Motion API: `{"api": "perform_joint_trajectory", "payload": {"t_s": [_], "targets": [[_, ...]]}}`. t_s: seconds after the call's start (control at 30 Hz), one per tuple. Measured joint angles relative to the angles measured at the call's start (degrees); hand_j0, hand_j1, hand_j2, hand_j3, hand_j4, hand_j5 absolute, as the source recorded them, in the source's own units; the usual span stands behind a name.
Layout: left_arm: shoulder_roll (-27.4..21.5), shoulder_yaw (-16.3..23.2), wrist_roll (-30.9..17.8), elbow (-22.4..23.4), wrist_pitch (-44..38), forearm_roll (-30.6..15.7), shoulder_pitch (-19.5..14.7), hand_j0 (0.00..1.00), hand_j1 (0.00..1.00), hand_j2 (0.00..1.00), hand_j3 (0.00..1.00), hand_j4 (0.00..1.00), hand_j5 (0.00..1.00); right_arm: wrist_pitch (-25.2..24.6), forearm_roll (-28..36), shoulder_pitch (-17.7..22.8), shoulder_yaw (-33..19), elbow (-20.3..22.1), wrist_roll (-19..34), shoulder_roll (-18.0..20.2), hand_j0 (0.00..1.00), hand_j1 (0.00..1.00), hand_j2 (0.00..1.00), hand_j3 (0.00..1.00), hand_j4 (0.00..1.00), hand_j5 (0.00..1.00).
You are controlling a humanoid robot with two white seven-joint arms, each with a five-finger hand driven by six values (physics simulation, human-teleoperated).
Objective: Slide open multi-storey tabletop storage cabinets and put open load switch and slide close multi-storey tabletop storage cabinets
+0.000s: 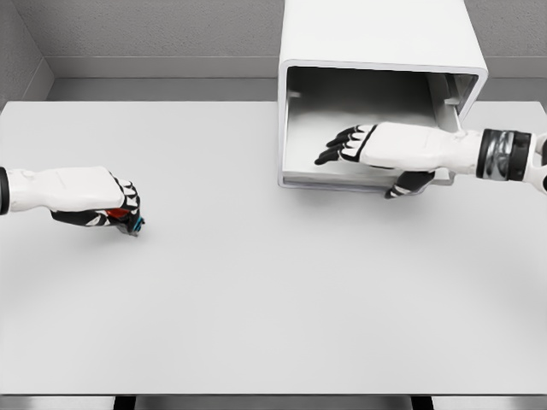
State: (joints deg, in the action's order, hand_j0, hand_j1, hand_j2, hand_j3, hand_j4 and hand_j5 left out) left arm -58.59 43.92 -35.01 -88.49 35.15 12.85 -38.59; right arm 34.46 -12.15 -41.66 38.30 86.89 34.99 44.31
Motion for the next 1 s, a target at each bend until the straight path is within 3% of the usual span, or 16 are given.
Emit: {"api": "perform_joint_trajectory", "payload": {"t_s": [0.3,0.63,1.0], "targets": [[-0.29,-0.04,0.0,-1.59,0.01,-0.1,-0.26,0.39,0.39,0.39,0.39,0.39,0.39,0.51,-0.4,1.85,-0.18,1.0,-0.05,2.54,1.0,1.0,1.0,1.0,1.0,1.0],[-1.41,-0.03,-0.01,-9.23,0.03,-2.15,-7.65,0.39,0.39,0.39,0.39,0.39,0.39,0.56,-0.04,2.55,-1.68,5.91,0.06,5.0,1.0,1.0,1.0,1.0,1.0,1.0],[-1.87,-0.13,-0.01,-11.73,0.01,-7.32,-12.57,0.4,0.4,0.4,0.4,0.4,0.4,0.76,-0.79,5.45,-2.99,10.5,0.05,7.61,1.0,1.0,1.0,1.0,1.0,1.0]]}}
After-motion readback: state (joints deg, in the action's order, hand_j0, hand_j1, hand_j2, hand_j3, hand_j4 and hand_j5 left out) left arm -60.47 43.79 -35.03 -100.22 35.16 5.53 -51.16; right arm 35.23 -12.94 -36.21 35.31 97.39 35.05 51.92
